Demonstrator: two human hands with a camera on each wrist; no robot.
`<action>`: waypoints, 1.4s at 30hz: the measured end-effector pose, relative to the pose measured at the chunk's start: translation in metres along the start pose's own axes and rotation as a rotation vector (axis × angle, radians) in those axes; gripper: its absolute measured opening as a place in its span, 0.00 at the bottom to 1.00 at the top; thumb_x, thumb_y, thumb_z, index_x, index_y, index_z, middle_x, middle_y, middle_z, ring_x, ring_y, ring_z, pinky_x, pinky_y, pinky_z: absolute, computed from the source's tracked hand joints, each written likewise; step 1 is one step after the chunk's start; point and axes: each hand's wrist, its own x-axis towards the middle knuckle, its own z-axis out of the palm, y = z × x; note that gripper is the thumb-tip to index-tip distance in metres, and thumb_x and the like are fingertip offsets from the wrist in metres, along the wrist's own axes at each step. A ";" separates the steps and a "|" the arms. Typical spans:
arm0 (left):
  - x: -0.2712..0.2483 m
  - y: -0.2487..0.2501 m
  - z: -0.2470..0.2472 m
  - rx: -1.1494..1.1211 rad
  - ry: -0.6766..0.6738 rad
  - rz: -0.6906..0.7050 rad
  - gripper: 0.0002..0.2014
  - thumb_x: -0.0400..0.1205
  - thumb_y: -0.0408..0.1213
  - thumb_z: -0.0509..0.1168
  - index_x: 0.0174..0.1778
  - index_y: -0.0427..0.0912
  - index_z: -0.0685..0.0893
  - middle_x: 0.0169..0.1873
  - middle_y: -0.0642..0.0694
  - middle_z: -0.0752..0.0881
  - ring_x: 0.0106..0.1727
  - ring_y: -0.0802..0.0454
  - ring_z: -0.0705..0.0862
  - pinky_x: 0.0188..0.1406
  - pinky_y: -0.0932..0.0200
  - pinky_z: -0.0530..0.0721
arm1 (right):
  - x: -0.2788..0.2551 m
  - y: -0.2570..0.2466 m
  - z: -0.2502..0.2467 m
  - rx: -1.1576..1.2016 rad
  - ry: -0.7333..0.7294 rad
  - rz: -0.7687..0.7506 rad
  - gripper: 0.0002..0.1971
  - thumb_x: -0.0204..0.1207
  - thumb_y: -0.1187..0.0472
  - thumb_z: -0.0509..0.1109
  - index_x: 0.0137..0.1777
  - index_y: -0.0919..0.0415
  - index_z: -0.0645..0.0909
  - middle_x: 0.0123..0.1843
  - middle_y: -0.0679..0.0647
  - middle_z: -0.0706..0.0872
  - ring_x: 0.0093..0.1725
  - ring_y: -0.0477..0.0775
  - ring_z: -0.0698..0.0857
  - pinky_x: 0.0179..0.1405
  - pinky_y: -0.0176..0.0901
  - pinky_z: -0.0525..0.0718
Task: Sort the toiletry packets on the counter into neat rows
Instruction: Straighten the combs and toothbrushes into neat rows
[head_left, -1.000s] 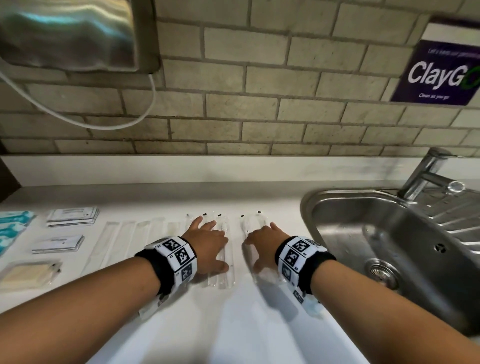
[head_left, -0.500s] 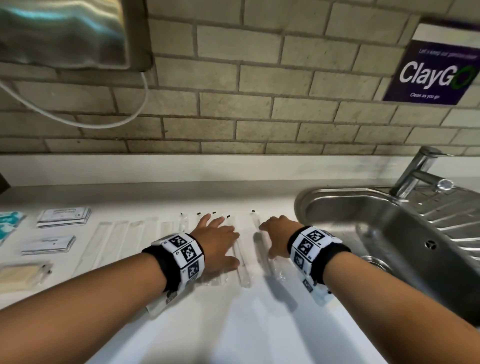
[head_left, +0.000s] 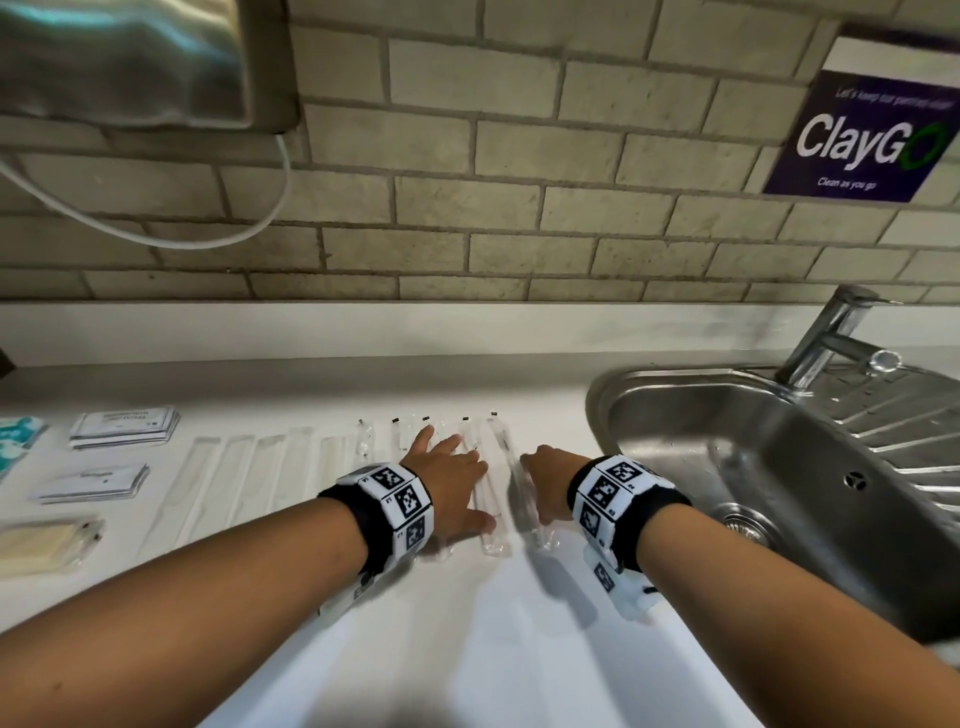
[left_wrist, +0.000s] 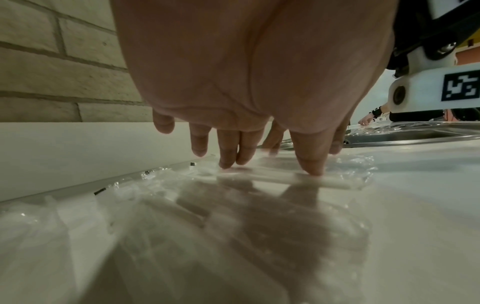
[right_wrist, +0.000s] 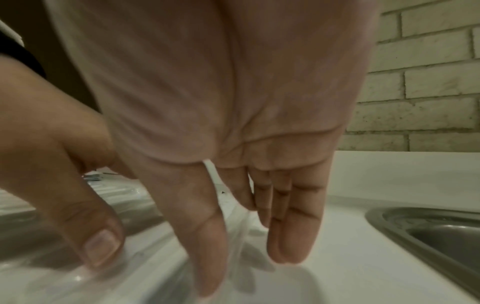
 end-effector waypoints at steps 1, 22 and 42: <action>0.000 0.000 0.000 -0.007 0.010 0.005 0.40 0.80 0.69 0.51 0.82 0.47 0.60 0.84 0.48 0.59 0.86 0.44 0.47 0.81 0.34 0.35 | 0.000 0.000 0.000 0.004 0.033 0.003 0.21 0.74 0.66 0.71 0.67 0.66 0.74 0.62 0.59 0.81 0.58 0.61 0.85 0.58 0.51 0.85; -0.036 -0.030 -0.009 -0.122 0.072 -0.080 0.38 0.81 0.66 0.54 0.84 0.51 0.58 0.84 0.53 0.59 0.86 0.49 0.47 0.80 0.36 0.32 | -0.016 -0.036 -0.006 0.025 0.165 -0.103 0.32 0.79 0.59 0.65 0.82 0.54 0.60 0.81 0.56 0.64 0.79 0.60 0.66 0.73 0.56 0.74; -0.079 -0.074 0.025 -0.092 -0.015 -0.181 0.38 0.79 0.65 0.58 0.82 0.51 0.63 0.84 0.52 0.59 0.86 0.48 0.46 0.80 0.38 0.34 | -0.003 -0.097 0.007 -0.123 0.143 -0.322 0.35 0.78 0.49 0.66 0.82 0.59 0.60 0.83 0.56 0.63 0.82 0.61 0.61 0.82 0.56 0.58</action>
